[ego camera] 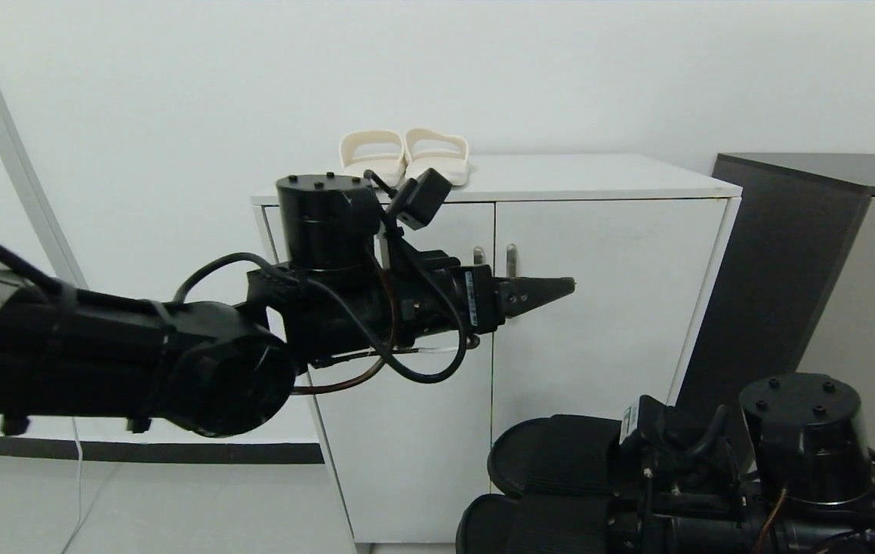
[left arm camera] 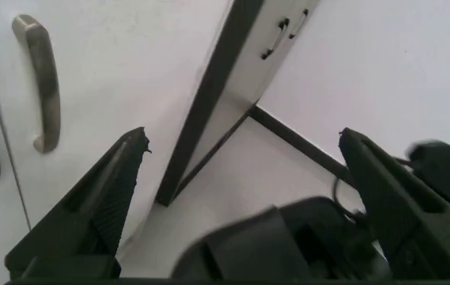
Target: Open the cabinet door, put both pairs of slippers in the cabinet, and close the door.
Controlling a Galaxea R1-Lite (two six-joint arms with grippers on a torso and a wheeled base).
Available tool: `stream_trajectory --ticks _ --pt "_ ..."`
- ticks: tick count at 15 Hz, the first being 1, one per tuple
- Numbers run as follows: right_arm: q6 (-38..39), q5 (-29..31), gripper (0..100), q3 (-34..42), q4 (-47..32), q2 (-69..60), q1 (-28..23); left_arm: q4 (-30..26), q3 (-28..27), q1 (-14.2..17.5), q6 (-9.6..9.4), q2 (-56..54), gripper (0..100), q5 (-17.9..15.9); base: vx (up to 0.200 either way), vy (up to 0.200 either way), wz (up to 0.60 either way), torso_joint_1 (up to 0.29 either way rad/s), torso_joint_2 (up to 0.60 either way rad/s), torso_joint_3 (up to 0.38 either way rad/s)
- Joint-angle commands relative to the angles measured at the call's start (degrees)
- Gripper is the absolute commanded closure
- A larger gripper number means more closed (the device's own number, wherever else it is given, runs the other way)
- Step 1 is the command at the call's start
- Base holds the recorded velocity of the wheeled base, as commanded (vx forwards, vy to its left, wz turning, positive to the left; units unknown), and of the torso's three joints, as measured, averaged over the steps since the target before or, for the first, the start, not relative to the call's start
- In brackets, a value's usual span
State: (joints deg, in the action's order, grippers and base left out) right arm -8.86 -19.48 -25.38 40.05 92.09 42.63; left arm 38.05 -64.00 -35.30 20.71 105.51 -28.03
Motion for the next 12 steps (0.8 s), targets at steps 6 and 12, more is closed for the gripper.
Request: stream_trajectory --ticks 6,12 --pt "0.0 0.0 100 0.0 0.0 0.2 0.0 -0.3 -7.2 0.3 0.21 7.7 0 8.4 0.0 0.0 0.0 0.0 0.0 0.0" --pt "0.0 0.0 100 0.0 0.0 0.3 -0.1 -4.0 -12.4 0.3 -0.15 11.0 0 14.1 0.0 0.0 0.0 0.0 0.0 0.0"
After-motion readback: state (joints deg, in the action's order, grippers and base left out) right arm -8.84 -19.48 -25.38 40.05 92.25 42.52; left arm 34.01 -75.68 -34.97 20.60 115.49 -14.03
